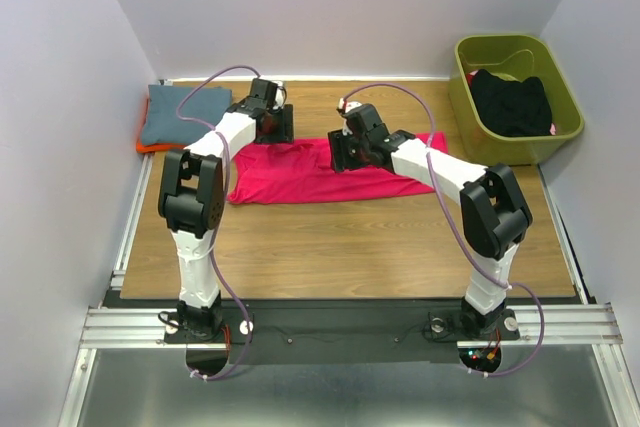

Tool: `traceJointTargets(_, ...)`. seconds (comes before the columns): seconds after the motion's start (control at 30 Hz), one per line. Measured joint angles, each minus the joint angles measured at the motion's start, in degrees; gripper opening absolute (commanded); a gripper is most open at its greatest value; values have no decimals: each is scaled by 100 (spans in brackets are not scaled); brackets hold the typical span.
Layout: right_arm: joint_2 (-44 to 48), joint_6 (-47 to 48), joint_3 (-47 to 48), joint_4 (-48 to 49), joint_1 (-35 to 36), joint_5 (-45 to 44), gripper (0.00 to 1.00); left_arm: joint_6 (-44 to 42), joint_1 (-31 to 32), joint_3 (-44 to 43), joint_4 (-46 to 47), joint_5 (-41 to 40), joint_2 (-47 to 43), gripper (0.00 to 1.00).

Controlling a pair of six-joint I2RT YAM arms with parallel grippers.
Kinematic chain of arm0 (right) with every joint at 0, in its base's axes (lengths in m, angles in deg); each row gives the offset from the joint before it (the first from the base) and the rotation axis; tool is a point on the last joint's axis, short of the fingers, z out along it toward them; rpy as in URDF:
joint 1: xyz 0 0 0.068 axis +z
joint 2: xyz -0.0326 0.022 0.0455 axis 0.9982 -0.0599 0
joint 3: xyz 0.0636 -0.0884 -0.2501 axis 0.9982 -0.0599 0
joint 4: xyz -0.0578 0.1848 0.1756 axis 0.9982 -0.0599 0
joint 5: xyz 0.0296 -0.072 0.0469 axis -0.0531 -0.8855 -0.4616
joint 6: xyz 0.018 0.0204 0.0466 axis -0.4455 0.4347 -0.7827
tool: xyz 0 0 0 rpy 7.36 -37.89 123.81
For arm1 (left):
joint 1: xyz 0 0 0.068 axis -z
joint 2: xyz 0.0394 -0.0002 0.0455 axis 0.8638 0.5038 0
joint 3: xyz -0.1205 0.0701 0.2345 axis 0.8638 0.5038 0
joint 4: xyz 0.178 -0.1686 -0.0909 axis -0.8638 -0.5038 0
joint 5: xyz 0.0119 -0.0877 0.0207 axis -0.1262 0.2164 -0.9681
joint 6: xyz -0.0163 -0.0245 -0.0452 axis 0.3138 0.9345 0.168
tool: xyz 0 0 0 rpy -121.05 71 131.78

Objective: Fold and stack the t-shirts
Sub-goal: Fold the tshirt

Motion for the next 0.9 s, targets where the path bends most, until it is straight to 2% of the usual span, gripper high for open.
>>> traceJointTargets(0.03,-20,79,48,-26,0,52,62,28,-9,0,-11,-2,-11,83)
traceJointTargets(0.2,-275,380,516,-7,0,260,64,299,-46,157,4,-63,-361,81)
traceJointTargets(0.47,-1005,750,1539,2,-2,791,64,879,-52,1655,297,-260,-2208,43)
traceJointTargets(0.63,-1504,1029,2074,2,9,1058,63,1119,-234,2817,472,-264,-2380,39)
traceJointTargets(0.77,-1904,1167,2393,15,20,1115,63,1318,-693,3676,525,-214,-2378,38)
traceJointTargets(0.9,-2149,1202,2470,15,35,1086,59,1534,-1113,4076,678,-81,-2446,38)
